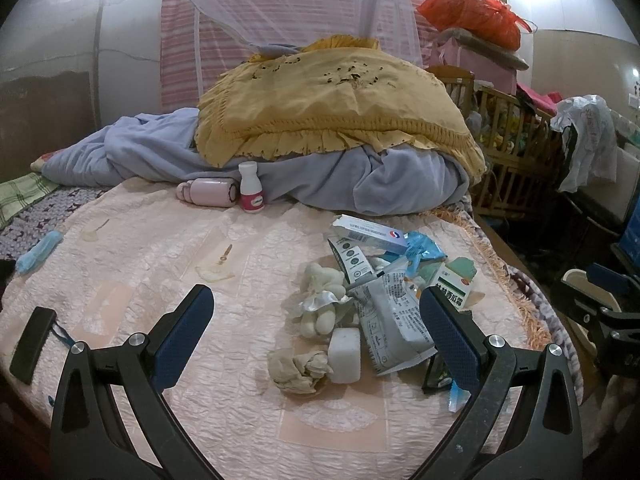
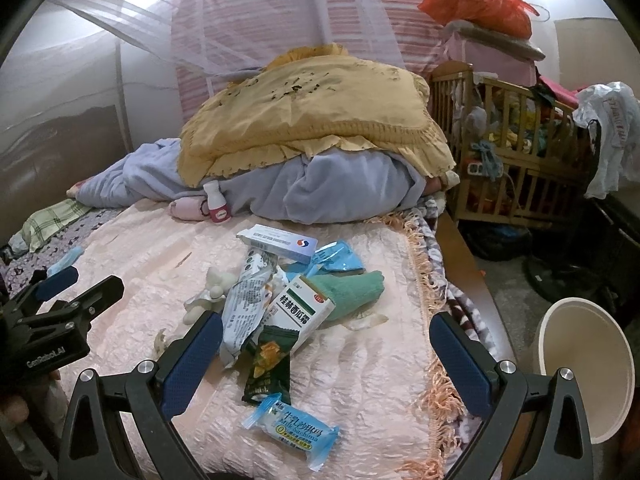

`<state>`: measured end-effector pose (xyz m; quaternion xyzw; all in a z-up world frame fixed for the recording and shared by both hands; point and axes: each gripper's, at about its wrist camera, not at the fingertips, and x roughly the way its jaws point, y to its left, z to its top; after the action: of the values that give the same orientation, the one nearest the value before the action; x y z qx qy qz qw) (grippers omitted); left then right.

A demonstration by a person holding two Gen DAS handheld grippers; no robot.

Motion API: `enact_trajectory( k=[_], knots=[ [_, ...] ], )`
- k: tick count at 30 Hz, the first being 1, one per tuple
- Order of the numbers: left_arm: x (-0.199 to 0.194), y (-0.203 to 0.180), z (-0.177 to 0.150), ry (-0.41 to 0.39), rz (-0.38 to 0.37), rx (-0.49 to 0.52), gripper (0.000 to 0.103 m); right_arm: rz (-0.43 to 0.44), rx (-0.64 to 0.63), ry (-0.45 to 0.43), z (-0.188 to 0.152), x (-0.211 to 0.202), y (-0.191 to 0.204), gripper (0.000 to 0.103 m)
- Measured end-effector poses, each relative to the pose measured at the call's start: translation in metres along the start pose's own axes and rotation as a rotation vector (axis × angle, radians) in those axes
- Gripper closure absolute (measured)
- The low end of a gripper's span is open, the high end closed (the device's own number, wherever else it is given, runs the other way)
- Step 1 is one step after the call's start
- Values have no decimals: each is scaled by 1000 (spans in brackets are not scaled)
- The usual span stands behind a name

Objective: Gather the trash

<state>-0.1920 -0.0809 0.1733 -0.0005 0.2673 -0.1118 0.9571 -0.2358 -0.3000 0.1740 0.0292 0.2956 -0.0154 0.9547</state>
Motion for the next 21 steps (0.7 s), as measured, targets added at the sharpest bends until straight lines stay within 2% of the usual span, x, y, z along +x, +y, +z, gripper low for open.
enact_trajectory(
  k=[21],
  knots=[
    [-3,-1,-2,-21,15,16,1,34,-31,8,-7,-5,4,1]
  ],
)
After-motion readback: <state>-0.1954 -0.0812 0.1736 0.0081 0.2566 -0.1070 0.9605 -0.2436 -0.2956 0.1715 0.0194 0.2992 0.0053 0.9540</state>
